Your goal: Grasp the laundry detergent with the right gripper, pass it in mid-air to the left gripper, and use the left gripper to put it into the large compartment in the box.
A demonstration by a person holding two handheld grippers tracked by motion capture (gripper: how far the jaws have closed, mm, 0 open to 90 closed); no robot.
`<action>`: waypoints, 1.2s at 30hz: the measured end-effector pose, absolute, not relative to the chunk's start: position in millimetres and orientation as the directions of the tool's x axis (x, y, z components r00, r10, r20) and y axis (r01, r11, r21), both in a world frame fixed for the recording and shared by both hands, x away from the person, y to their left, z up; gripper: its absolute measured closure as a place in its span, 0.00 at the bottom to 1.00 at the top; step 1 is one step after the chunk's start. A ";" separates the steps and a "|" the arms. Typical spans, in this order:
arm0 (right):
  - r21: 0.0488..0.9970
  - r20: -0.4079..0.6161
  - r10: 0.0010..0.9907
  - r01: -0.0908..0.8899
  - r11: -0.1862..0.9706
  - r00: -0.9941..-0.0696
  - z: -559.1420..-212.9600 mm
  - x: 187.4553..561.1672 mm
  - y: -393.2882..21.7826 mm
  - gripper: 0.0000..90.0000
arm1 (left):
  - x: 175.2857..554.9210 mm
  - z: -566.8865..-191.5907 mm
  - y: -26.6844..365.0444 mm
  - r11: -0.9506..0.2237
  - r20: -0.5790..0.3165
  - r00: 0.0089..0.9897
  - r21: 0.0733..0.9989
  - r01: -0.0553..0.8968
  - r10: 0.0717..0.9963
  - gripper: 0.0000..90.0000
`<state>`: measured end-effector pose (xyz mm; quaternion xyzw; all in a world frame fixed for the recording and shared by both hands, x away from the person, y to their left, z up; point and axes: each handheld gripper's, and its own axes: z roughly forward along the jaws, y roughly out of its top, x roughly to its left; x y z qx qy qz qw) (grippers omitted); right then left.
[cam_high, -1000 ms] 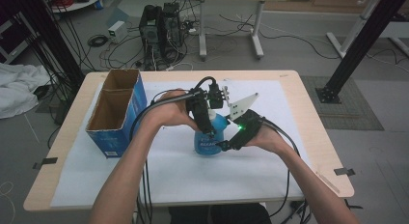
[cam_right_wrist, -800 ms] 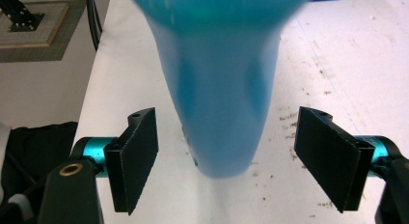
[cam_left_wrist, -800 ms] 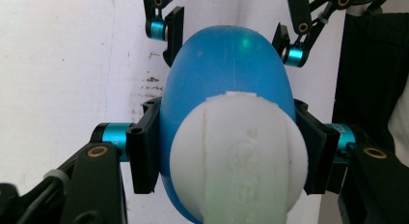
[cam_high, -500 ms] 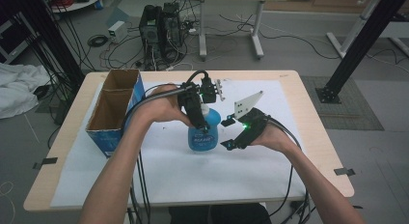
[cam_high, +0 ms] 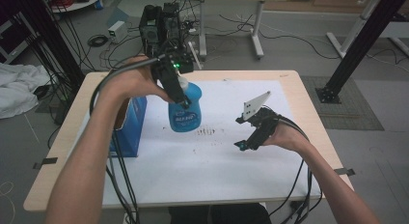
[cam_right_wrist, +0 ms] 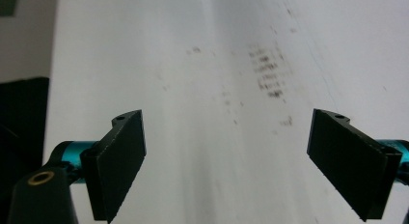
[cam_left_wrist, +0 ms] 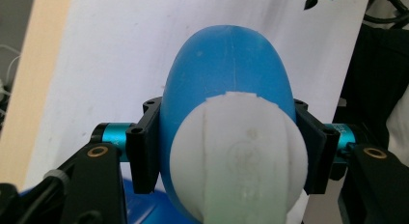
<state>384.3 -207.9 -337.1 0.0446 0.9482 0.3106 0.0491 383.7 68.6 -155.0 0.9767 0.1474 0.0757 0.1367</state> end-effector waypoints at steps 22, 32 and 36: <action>0.457 -0.142 0.282 0.190 0.869 -0.949 -333.4 387.0 -246.8 0.14 | 397.9 -78.3 190.4 -0.683 0.096 0.698 0.341 0.646 0.709 0.42; 0.436 -0.151 0.299 0.207 0.875 -0.942 -332.2 389.9 -256.8 0.14 | 399.3 -84.3 220.4 -0.622 0.122 0.618 0.300 0.723 0.777 0.42; 0.444 -0.154 0.296 0.202 0.873 -0.943 -332.9 390.7 -258.9 0.14 | 402.1 -94.9 229.7 -0.612 0.124 0.604 0.279 0.740 0.787 0.42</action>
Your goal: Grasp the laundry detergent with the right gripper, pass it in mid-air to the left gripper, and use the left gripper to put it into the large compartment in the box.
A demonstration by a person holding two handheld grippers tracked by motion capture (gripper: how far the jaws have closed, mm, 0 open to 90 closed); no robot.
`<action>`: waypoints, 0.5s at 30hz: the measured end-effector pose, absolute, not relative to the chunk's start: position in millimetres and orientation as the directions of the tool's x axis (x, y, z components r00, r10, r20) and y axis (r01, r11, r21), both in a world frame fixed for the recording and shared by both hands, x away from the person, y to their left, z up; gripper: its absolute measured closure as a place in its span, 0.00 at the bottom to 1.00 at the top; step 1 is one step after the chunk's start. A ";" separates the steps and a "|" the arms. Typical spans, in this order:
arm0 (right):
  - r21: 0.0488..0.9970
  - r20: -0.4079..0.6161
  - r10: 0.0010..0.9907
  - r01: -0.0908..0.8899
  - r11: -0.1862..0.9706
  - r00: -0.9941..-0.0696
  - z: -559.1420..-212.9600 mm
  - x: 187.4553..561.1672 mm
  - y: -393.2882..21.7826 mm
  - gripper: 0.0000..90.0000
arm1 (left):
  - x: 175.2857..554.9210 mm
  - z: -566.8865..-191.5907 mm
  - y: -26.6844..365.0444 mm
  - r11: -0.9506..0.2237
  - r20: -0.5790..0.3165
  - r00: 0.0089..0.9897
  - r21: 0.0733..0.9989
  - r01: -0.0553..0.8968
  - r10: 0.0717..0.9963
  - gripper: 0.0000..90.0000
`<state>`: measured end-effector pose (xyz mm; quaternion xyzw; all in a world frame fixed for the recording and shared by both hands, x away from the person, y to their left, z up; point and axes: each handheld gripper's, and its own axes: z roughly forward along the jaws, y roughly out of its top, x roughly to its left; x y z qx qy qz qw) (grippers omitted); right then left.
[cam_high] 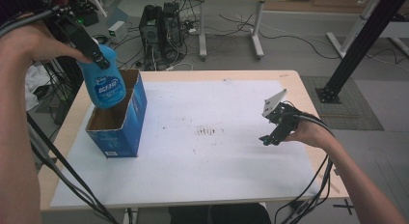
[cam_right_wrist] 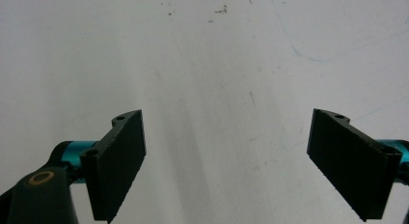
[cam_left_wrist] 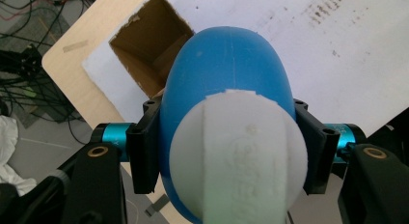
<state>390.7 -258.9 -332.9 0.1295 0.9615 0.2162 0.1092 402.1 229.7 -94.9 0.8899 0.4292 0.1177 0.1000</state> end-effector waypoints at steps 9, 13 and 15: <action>0.432 -0.157 0.298 0.206 0.878 -0.942 -335.8 389.6 -258.7 0.14 | 405.5 -115.9 241.2 -0.604 0.096 0.604 0.275 0.748 0.791 0.42; 0.437 -0.165 0.301 0.204 0.876 -0.939 -337.4 389.5 -258.5 0.14 | 408.8 -134.3 244.6 -0.612 0.089 0.613 0.266 0.745 0.785 0.42; 0.437 -0.166 0.303 0.206 0.876 -0.938 -338.1 389.6 -258.3 0.14 | 411.1 -142.5 246.0 -0.612 0.083 0.614 0.262 0.746 0.785 0.42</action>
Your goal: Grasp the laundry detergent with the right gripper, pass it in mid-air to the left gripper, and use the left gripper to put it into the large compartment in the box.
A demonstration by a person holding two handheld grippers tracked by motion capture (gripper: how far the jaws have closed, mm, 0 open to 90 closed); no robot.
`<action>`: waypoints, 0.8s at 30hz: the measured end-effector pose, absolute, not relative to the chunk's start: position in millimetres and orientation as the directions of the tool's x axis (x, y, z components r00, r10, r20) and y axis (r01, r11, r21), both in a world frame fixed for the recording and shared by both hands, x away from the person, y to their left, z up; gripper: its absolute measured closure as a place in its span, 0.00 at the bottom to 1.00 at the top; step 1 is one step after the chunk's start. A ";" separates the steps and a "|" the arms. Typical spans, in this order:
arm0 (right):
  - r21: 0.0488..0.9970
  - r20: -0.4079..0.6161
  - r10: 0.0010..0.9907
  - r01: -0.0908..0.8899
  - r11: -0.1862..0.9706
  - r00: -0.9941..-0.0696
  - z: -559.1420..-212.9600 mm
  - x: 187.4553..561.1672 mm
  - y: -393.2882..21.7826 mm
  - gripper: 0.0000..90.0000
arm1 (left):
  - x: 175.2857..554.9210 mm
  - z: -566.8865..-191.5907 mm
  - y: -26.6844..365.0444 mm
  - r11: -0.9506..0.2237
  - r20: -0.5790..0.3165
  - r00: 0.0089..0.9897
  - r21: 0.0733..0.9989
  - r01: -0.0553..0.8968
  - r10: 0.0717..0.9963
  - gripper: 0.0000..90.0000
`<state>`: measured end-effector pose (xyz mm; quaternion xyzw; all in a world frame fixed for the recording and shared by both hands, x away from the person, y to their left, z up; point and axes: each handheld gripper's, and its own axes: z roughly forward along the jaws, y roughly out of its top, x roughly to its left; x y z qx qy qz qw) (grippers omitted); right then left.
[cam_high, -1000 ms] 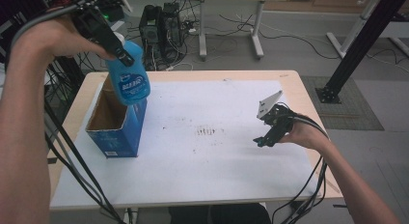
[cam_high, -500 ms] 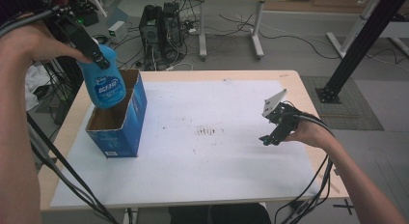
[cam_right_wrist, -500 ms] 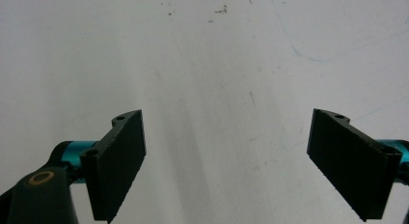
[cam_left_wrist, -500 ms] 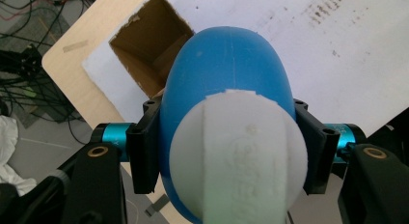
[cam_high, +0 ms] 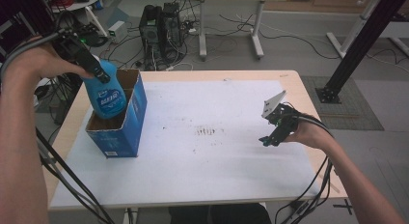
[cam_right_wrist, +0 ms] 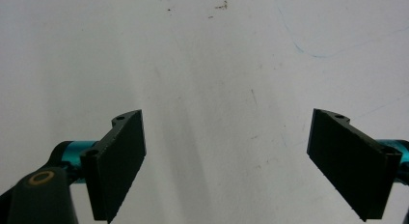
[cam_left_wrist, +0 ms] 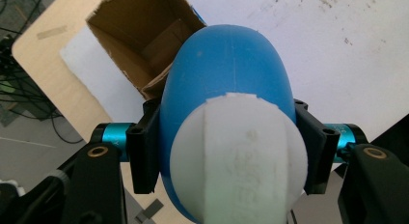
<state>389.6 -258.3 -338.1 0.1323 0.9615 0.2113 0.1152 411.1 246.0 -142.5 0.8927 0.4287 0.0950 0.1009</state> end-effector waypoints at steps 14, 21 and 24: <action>0.407 -0.145 0.287 0.208 0.890 -0.947 -346.0 388.7 -254.8 0.14 | 423.7 -192.6 248.3 -0.681 0.068 0.684 0.210 0.702 0.726 0.42; 0.401 -0.144 0.284 0.206 0.893 -0.948 -350.1 389.2 -253.4 0.14 | 425.1 -219.4 250.4 -0.706 0.049 0.712 0.196 0.681 0.700 0.42; 0.401 -0.145 0.288 0.210 0.892 -0.947 -351.0 388.9 -252.3 0.14 | 425.4 -229.6 252.0 -0.720 0.043 0.726 0.184 0.669 0.686 0.42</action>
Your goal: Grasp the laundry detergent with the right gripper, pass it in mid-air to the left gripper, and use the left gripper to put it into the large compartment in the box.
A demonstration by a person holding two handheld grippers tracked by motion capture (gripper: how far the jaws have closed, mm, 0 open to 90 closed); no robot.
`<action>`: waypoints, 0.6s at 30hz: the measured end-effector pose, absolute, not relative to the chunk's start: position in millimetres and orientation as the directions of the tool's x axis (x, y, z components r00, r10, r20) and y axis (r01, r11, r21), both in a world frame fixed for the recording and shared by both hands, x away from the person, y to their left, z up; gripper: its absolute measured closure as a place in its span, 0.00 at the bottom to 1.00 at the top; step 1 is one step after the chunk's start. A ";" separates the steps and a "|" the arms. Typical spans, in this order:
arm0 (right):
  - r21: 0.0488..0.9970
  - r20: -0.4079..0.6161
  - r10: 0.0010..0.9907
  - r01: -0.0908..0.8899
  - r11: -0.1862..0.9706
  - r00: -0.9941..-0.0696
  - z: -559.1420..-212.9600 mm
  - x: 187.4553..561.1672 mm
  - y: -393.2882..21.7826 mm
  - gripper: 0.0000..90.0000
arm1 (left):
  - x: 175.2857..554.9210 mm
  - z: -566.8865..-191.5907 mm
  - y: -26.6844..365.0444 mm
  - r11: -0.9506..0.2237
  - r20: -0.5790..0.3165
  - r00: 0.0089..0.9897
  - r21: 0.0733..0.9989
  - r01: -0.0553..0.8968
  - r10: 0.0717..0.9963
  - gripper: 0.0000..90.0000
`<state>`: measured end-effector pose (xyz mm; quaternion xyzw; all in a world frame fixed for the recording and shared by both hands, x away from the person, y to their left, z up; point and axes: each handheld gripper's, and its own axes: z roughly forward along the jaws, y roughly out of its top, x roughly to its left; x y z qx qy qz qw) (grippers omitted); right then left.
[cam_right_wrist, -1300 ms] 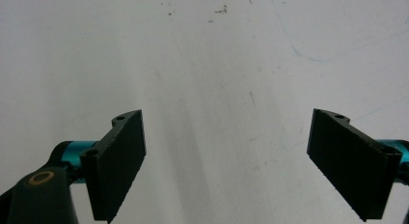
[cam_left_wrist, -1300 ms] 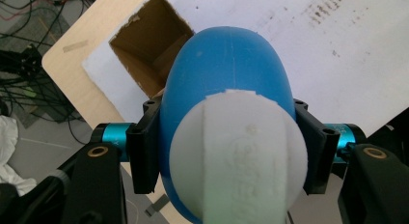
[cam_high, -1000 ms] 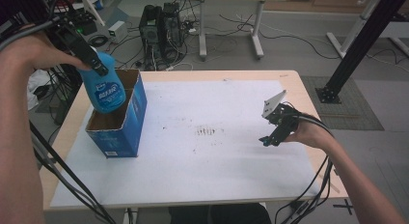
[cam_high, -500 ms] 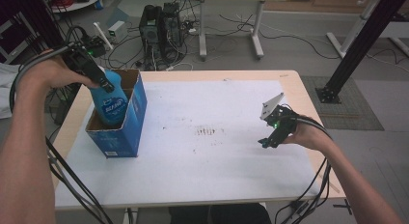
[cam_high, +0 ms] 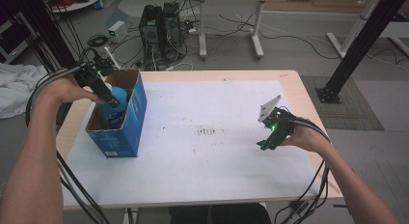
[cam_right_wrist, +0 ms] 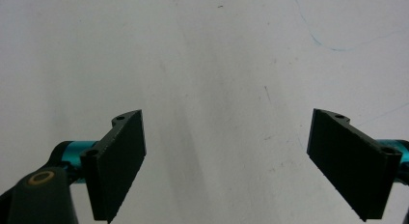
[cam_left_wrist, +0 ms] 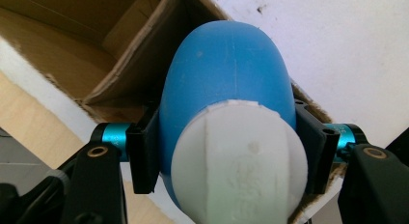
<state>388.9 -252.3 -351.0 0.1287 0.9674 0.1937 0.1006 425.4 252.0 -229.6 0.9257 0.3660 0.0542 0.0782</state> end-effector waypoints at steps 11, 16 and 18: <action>0.393 -0.142 0.300 0.224 0.892 -0.943 -354.5 388.1 -250.1 0.14 | 424.7 -249.5 255.1 -0.751 0.038 0.757 0.160 0.640 0.653 0.42; 0.391 -0.138 0.294 0.221 0.893 -0.946 -356.8 388.3 -250.0 0.14 | 424.2 -255.3 254.9 -0.755 0.035 0.760 0.157 0.637 0.649 0.42; 0.386 -0.130 0.308 0.238 0.891 -0.942 -357.1 387.2 -249.8 0.14 | 424.1 -257.5 253.9 -0.764 0.039 0.768 0.149 0.628 0.639 0.42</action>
